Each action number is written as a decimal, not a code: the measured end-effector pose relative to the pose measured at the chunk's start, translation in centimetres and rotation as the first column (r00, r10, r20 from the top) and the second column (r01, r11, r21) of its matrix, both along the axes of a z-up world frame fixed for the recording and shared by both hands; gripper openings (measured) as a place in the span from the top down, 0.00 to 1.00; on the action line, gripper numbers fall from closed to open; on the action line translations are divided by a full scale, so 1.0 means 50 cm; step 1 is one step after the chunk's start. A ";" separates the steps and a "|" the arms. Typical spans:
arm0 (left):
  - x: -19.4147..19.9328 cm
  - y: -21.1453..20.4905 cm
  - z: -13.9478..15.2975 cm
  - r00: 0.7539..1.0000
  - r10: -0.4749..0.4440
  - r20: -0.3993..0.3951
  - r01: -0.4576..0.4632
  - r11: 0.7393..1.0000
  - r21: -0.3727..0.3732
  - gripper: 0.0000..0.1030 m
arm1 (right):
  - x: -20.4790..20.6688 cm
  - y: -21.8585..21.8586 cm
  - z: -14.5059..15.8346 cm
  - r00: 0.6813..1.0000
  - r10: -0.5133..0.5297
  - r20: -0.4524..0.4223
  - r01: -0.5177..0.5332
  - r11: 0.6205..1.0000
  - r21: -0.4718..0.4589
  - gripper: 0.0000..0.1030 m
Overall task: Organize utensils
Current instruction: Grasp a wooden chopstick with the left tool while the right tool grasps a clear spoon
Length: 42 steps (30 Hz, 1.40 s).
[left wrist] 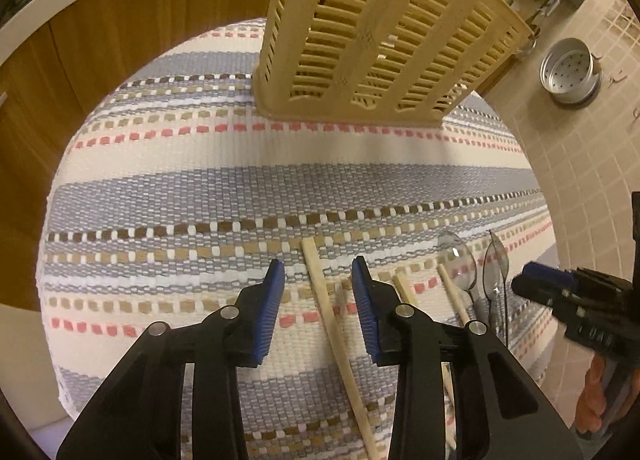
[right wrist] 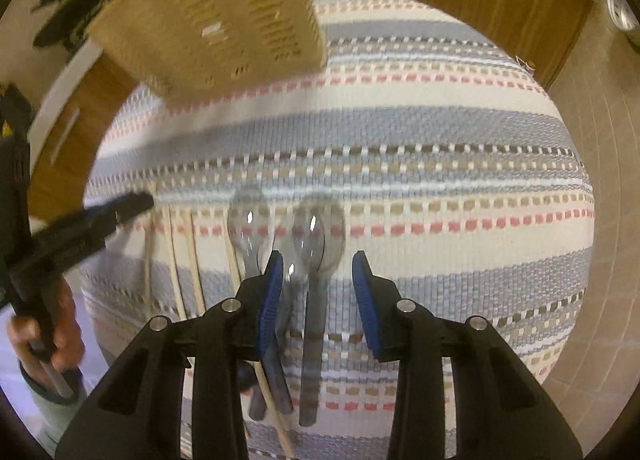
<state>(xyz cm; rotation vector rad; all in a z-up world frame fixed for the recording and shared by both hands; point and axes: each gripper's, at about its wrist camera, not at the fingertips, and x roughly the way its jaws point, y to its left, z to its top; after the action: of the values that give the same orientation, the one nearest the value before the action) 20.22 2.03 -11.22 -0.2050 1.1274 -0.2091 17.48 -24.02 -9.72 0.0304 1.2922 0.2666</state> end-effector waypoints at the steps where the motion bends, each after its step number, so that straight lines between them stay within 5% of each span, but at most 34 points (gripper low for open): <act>1: 0.002 -0.005 -0.001 1.000 -0.001 0.003 0.001 1.000 0.008 0.68 | -0.004 0.005 -0.003 1.000 0.008 0.002 -0.008 1.000 -0.020 0.68; 11: 0.009 -0.022 -0.002 1.000 -0.011 0.014 0.011 0.999 0.038 0.68 | -0.017 0.033 -0.030 0.999 0.033 0.008 -0.032 0.995 -0.098 0.91; 27: 0.014 -0.014 -0.003 1.000 -0.017 0.008 0.016 0.999 0.033 0.68 | 0.018 -0.118 -0.007 0.992 -0.128 -0.010 0.128 0.992 0.015 0.91; 35: 0.016 -0.004 0.000 1.000 -0.018 -0.010 0.018 1.000 0.019 0.68 | 0.047 -0.110 -0.015 0.986 -0.164 0.004 0.164 0.986 0.002 0.59; 42: 0.025 0.006 0.004 0.999 -0.013 -0.044 0.014 1.000 0.021 0.68 | 0.067 -0.125 -0.043 0.978 -0.206 -0.033 0.207 0.978 0.002 0.59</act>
<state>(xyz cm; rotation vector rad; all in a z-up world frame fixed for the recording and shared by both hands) 21.46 2.33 -11.01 -0.1835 1.1748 -0.2053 20.81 -30.25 -11.85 0.1736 1.3097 0.0918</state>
